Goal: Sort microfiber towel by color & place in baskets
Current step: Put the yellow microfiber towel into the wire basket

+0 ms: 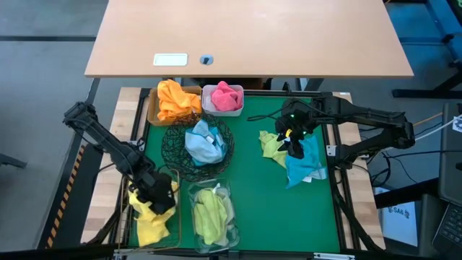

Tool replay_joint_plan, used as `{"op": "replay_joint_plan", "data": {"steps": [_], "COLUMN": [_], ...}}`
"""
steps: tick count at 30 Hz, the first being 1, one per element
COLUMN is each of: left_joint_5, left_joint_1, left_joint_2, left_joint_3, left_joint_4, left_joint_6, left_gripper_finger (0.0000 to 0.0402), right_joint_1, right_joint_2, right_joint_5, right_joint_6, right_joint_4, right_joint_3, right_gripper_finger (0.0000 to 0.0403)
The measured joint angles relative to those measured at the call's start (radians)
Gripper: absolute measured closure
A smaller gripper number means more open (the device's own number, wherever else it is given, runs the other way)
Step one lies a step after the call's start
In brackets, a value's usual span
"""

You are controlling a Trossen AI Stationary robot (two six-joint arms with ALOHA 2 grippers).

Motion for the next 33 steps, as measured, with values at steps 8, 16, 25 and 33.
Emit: {"op": "replay_joint_plan", "data": {"steps": [8,16,25,33], "left_joint_5": [-0.082,-0.086,-0.08,-0.251], "left_joint_1": [-0.002,-0.028,-0.106,-0.193], "left_joint_2": [-0.121,-0.182,-0.067,0.048], "left_joint_3": [0.0,0.0,0.0,0.0], "left_joint_4": [0.115,0.232,-0.059,-0.023], "left_joint_6": [0.004,-0.045,-0.032,0.156], "left_gripper_finger": [0.0264,0.0264,0.0264,0.0264], "right_joint_1": [0.0,0.0,0.0,0.0], "right_joint_2": [0.0,0.0,0.0,0.0], "right_joint_5": [0.0,0.0,0.0,0.0], "right_joint_6": [0.0,0.0,0.0,0.0], "right_joint_4": [0.0,-0.005,-0.011,-0.012], "right_joint_3": [0.0,0.0,0.0,0.0], "right_gripper_finger": [0.0205,0.0205,0.0205,0.0205]}}
